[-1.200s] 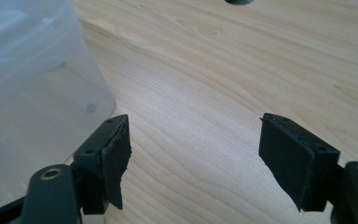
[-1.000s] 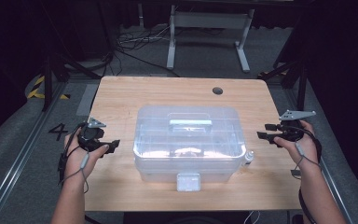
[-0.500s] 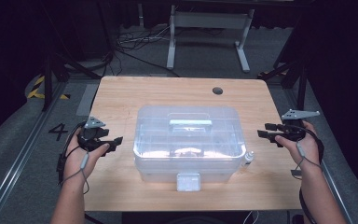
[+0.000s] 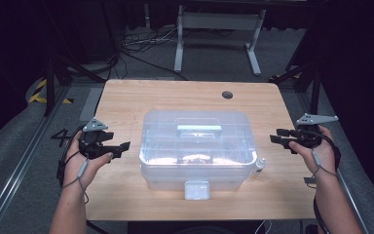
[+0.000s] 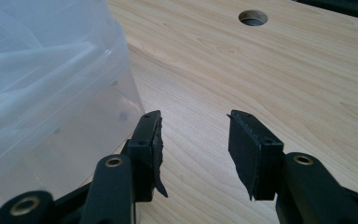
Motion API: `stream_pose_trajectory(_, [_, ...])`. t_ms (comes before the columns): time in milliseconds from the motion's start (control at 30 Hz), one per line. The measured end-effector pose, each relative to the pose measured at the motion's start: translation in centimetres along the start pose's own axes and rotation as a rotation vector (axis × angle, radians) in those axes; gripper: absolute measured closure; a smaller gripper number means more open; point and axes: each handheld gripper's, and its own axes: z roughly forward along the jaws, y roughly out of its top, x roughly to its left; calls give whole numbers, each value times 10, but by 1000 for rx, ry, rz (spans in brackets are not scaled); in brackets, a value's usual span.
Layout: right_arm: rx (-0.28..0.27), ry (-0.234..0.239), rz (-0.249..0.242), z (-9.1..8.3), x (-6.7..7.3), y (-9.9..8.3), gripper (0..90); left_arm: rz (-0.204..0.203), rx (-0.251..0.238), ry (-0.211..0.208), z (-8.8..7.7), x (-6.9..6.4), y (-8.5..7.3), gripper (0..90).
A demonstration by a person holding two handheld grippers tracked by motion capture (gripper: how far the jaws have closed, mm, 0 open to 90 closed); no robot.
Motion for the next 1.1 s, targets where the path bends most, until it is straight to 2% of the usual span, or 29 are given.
stream_pose_trajectory(33, [-1, 2, -4, 0, 1, 0, 554, 3, 3, -3, -2, -1, 1, 362])
stream_pose_trajectory(133, [-2, 4, -8, -2, 3, 1, 555, 27, 10, -4, -4, -2, 2, 413])
stream_pose_trajectory(167, [-9, 5, -13, -2, 3, 1, 555, 47, -12, -7, -6, -3, 4, 411])
stream_pose_trajectory(300, [-11, 9, -17, -5, 5, 2, 558, 61, -41, -18, -7, -4, 5, 419])
stream_pose_trajectory(367, [-18, 11, -20, -7, 7, 3, 559, 68, -52, -42, -7, -5, 5, 430])
stream_pose_trajectory(433, [-32, 23, -24, -9, 9, 5, 560, 69, -51, -58, -7, -6, 6, 449])
stream_pose_trajectory(567, [-64, 80, -13, -13, 11, 9, 561, 76, -50, -60, -11, -8, 7, 456])
stream_pose_trajectory(600, [-64, 80, -13, -13, 11, 9, 561, 84, -54, -61, -12, -8, 8, 456])
stream_pose_trajectory(700, [-75, 98, -15, -15, 14, 11, 559, 77, -75, -100, -19, -13, 11, 467])
stream_pose_trajectory(833, [-77, 97, -17, -15, 15, 12, 556, 105, -88, -147, -27, -28, 20, 482])
stream_pose_trajectory(967, [-66, 93, -14, -15, 15, 11, 555, 160, -108, -193, -32, -40, 30, 496])
stream_pose_trajectory(1033, [-69, 93, -13, -15, 15, 11, 552, 208, -112, -199, -32, -46, 37, 485])
stream_pose_trajectory(1100, [-69, 91, -13, -15, 16, 11, 551, 231, -112, -203, -30, -49, 43, 479])
